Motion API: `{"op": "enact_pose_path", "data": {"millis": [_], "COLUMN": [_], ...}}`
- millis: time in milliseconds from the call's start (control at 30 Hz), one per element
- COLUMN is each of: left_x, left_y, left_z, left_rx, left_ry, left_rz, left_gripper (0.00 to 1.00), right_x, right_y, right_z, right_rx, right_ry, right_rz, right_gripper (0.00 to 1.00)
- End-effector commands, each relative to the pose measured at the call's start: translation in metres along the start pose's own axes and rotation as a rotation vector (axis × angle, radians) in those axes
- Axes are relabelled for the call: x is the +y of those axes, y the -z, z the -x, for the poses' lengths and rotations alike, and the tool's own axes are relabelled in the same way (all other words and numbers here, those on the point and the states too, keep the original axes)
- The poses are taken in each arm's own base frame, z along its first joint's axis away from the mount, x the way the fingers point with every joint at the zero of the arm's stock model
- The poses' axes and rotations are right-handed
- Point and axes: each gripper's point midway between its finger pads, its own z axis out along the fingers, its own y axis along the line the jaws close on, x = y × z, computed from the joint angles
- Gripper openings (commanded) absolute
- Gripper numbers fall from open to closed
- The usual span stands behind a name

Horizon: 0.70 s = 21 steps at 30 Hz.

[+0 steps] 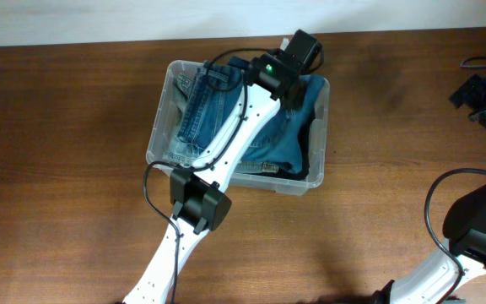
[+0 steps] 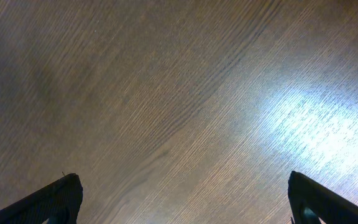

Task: Pack container
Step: 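Release the jeans and press them down with the left gripper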

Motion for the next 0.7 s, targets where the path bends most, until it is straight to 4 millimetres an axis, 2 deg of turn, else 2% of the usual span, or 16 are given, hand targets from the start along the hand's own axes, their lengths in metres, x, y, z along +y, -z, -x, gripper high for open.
{"op": "enact_pose_path", "data": {"millis": [0, 133, 300, 400, 500, 567, 667], "left_x": [-0.014, -0.013, -0.011, -0.006, -0.004, -0.002, -0.004], "left_y": [-0.018, -0.021, -0.019, -0.006, 0.016, 0.033, 0.05], "left_z": [-0.027, -0.04, -0.027, -0.012, -0.003, -0.003, -0.013], "left_rx": [0.117, 0.168, 0.115, 0.063, 0.027, 0.017, 0.053], "left_ry": [-0.008, -0.015, -0.009, 0.001, 0.008, 0.009, 0.001], "left_rz": [-0.088, -0.079, -0.074, -0.07, -0.079, -0.083, -0.096], "left_gripper": [0.04, 0.01, 0.01, 0.01, 0.01, 0.01, 0.01], "right_x": [-0.002, -0.002, -0.002, -0.002, -0.002, -0.002, -0.002], "right_y": [-0.005, -0.005, -0.005, -0.005, -0.005, -0.005, -0.005], "right_z": [0.0, 0.0, 0.0, 0.0, 0.0, 0.0, 0.0], "right_rx": [0.008, 0.008, 0.008, 0.008, 0.008, 0.008, 0.008], "right_ry": [-0.005, -0.005, -0.005, -0.005, -0.005, -0.005, -0.005], "right_rz": [-0.017, -0.017, -0.017, -0.017, -0.017, -0.017, -0.017], "right_gripper": [0.98, 0.99, 0.98, 0.99, 0.98, 0.98, 0.98]}}
